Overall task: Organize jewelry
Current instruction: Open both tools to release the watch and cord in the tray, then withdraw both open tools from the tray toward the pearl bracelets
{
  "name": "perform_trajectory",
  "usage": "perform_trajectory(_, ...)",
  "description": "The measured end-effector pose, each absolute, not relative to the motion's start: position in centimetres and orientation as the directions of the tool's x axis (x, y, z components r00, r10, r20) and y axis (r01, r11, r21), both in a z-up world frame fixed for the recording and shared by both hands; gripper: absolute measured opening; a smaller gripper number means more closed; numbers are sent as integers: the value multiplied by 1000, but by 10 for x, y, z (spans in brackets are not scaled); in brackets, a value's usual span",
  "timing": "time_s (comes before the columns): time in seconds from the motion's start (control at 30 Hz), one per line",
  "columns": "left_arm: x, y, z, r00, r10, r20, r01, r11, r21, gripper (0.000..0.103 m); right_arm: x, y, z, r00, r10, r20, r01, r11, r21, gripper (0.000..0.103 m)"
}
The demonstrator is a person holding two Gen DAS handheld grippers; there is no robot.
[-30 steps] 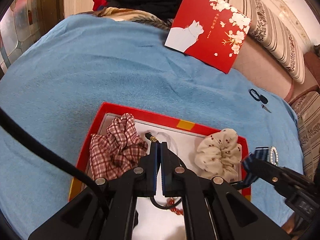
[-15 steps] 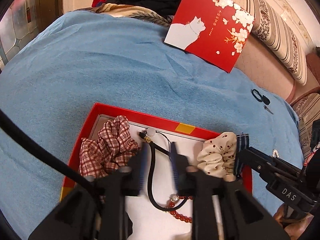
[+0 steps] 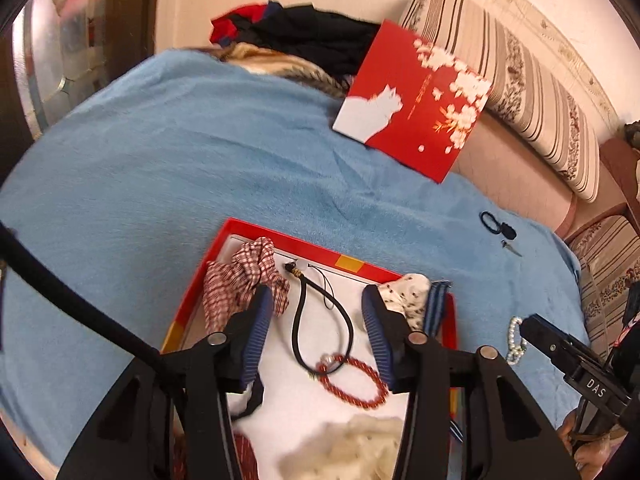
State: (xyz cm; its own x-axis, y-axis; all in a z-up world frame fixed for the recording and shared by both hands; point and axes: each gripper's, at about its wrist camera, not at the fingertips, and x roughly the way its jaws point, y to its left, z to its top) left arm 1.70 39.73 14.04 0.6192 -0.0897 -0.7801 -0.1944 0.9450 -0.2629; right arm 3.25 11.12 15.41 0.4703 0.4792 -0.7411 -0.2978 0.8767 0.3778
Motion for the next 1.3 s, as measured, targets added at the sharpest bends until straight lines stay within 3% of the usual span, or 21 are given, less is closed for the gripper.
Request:
perform_trajectory(0.23,-47,352,173,656,-61,-753,-166,961,-222,55,-11,26,155,512,406,-757,-216,914,344,55)
perform_trajectory(0.6,-92,240,175,639,-133,-758,2,985,-171,57,-61,-99,140,548,274,-790,-22,949,314,55)
perform_trajectory(1.03,-93,163,153,591,-192,-783,99,981,-166,56,-66,-124,114,525,290,-801,20,936,351,56)
perform_trajectory(1.3,-89,151,143,594,-144,-791,101,989,-104,56,-58,-115,102,506,292,-812,1,941,339,56)
